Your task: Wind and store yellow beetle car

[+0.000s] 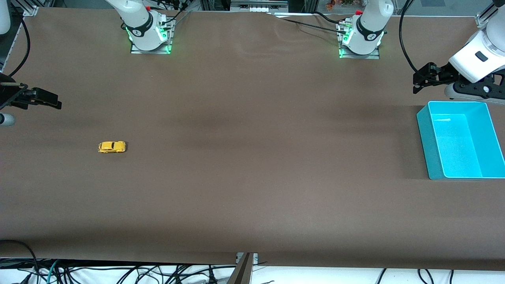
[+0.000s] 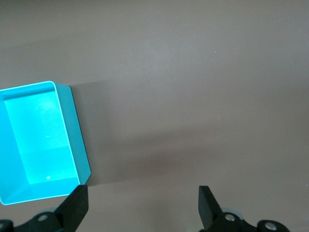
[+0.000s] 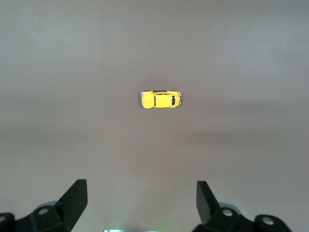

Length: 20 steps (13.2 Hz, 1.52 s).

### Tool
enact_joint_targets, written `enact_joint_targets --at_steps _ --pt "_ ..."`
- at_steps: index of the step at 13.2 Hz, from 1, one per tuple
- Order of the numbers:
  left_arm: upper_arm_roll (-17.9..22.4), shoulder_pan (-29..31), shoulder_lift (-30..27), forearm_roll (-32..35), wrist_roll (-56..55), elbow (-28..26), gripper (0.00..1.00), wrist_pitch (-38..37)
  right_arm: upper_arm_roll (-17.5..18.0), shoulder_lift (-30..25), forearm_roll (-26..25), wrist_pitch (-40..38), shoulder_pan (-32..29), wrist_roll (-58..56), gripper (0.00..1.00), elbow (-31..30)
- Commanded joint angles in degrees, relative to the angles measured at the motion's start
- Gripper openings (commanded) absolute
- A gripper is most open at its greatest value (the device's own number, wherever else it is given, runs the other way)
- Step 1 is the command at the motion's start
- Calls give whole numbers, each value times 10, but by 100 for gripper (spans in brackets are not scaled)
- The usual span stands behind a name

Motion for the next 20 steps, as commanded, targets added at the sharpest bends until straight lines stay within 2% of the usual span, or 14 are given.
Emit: enact_joint_targets --at_steps 1,11,20 --pt "4 1 -10 -9 12 -8 100 -3 0 0 2 -2 -1 -18 100 5" --pt "4 2 -9 -8 12 -6 100 -4 0 1 1 2 -2 -48 100 6" --pt "3 4 -10 -9 12 -7 100 -22 4 37 3 -13 5 -60 100 2"
